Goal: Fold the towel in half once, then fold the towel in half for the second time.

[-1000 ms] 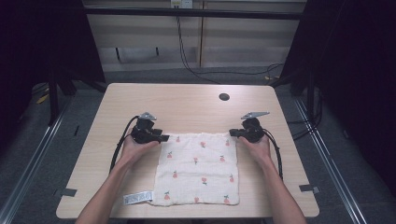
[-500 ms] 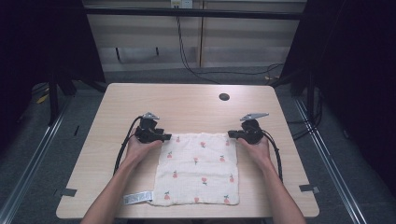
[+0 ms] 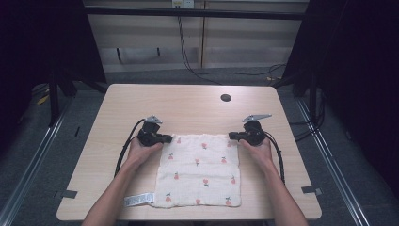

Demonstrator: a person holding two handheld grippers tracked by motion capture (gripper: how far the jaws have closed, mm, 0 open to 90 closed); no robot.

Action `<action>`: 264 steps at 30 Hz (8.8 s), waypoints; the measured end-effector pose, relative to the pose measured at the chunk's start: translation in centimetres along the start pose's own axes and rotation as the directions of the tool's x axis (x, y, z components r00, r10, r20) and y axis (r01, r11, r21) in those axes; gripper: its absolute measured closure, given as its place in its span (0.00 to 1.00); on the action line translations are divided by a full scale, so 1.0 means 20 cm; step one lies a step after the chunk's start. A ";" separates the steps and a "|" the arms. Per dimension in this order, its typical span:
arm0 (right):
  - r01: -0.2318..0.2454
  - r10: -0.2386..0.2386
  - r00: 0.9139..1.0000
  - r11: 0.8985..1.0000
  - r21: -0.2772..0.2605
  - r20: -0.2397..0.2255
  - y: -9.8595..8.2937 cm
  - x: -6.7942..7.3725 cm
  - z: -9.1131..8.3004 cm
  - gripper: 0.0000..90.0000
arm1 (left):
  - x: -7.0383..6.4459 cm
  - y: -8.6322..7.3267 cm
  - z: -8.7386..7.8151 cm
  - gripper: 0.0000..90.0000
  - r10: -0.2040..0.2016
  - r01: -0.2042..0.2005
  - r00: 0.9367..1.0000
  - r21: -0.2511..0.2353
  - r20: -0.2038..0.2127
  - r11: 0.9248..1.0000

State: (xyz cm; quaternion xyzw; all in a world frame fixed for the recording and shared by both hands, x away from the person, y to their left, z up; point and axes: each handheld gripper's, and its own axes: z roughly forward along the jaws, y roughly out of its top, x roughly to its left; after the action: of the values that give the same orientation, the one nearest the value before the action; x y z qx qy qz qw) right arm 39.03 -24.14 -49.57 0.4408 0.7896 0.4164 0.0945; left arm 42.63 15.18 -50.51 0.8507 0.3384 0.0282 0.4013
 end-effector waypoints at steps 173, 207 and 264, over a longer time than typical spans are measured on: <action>0.031 -0.031 0.999 0.999 -0.009 0.029 -0.20 0.18 -0.32 0.74 | -0.41 -0.23 -0.19 0.50 0.112 -0.114 0.986 0.013 0.120 0.993; 0.262 -0.237 0.890 0.965 0.013 -0.389 -0.07 0.94 -0.04 0.57 | -0.24 -0.15 -0.29 0.46 0.030 -0.030 0.998 -0.005 0.059 1.000; 0.417 -0.365 0.857 0.906 0.075 -0.364 -0.14 1.19 0.29 0.91 | -0.17 -0.17 -0.21 0.46 0.035 -0.036 0.999 0.060 0.018 0.998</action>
State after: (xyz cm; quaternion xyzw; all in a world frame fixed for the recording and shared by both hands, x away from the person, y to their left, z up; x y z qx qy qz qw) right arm 26.21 -3.10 -50.15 0.1976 0.8962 0.3972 0.0050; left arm 36.80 17.47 -49.19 0.8685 0.3208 0.0179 0.3774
